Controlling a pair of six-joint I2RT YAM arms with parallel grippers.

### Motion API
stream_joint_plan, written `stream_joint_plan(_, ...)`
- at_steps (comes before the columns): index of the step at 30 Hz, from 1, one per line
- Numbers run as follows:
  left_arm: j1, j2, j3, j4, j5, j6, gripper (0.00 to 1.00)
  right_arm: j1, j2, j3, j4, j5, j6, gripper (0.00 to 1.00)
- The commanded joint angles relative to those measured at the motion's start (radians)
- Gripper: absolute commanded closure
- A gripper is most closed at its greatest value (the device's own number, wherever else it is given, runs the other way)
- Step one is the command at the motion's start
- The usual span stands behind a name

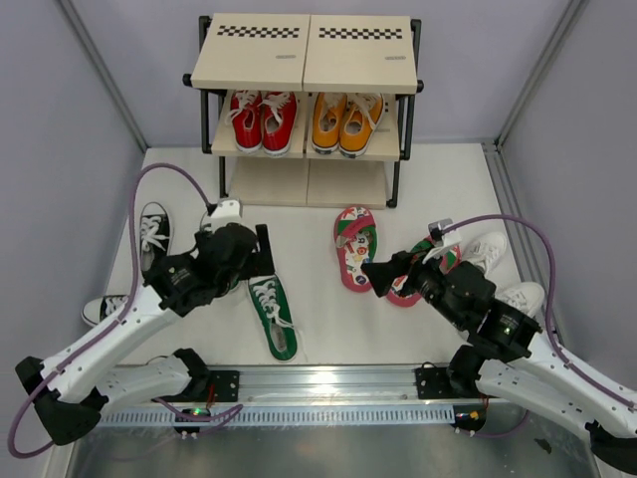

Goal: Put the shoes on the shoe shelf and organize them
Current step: Pick up the shoe at the center of the board.

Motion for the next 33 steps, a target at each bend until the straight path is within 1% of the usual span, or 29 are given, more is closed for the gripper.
stream_joint_plan(1, -0.001, 0.026, -0.035, -0.062, -0.056, -0.167, 0.01, 0.001, -0.006, -0.009, 0.017, 0.009, 0.065, 0.00)
stream_joint_plan(5, -0.001, 0.054, -0.091, -0.097, -0.058, -0.271, 0.01, 0.001, 0.009, -0.011, -0.034, 0.012, 0.077, 0.01)
stream_joint_plan(8, -0.001, 0.071, -0.157, -0.091, -0.015, -0.325, 0.04, 0.001, 0.015, -0.035, -0.054, 0.034, 0.088, 0.00)
stream_joint_plan(11, -0.003, 0.085, -0.214, -0.070, 0.069, -0.325, 0.05, 0.001, 0.018, -0.049, -0.069, 0.078, 0.123, 0.00)
stream_joint_plan(14, -0.001, 0.083, -0.252, -0.024, 0.126, -0.301, 0.09, 0.003, 0.035, -0.052, -0.125, 0.133, 0.163, 0.00)
stream_joint_plan(15, -0.003, 0.082, -0.253, -0.024, 0.131, -0.298, 0.09, 0.001, 0.040, -0.049, -0.142, 0.173, 0.177, 0.00)
stream_joint_plan(17, -0.001, 0.080, -0.248, -0.021, 0.134, -0.286, 0.09, 0.001, 0.052, -0.063, -0.170, 0.204, 0.218, 0.00)
stream_joint_plan(19, -0.001, 0.077, -0.240, 0.002, 0.149, -0.272, 0.10, 0.001, 0.053, -0.084, -0.170, 0.259, 0.243, 0.00)
stream_joint_plan(21, -0.001, 0.072, -0.222, 0.033, 0.212, -0.243, 0.10, -0.013, 0.058, -0.127, -0.158, 0.322, 0.281, 0.01)
stream_joint_plan(22, -0.003, 0.072, -0.217, 0.079, 0.239, -0.232, 0.10, -0.023, 0.059, -0.147, -0.161, 0.330, 0.302, 0.00)
stream_joint_plan(23, -0.006, 0.076, -0.208, 0.102, 0.266, -0.220, 0.11, -0.042, 0.061, -0.156, -0.129, 0.318, 0.303, 0.00)
stream_joint_plan(24, -0.024, 0.082, -0.199, 0.120, 0.270, -0.197, 0.11, -0.059, 0.061, -0.161, -0.105, 0.295, 0.269, 0.00)
stream_joint_plan(25, -0.036, 0.092, -0.187, 0.149, 0.269, -0.184, 0.11, -0.104, 0.064, -0.162, -0.088, 0.243, 0.254, 0.00)
stream_joint_plan(27, -0.081, 0.150, -0.132, 0.163, 0.241, -0.148, 0.12, -0.160, 0.081, -0.153, -0.067, 0.203, 0.215, 0.01)
stream_joint_plan(28, -0.095, 0.180, -0.107, 0.165, 0.231, -0.137, 0.12, -0.237, 0.092, -0.141, -0.063, 0.163, 0.197, 0.01)
stream_joint_plan(29, -0.108, 0.239, -0.084, 0.174, 0.223, -0.128, 0.11, -0.282, 0.102, -0.135, -0.066, 0.145, 0.183, 0.01)
stream_joint_plan(30, -0.122, 0.269, -0.044, 0.185, 0.214, -0.115, 0.11, -0.327, 0.122, -0.129, -0.064, 0.128, 0.153, 0.00)
stream_joint_plan(32, -0.147, 0.321, -0.016, 0.225, 0.224, -0.082, 0.11, -0.417, 0.135, -0.107, -0.054, 0.083, 0.125, 0.00)
stream_joint_plan(33, -0.150, 0.362, -0.007, 0.281, 0.234, -0.069, 0.11, -0.436, 0.139, -0.100, -0.048, 0.066, 0.111, 0.01)
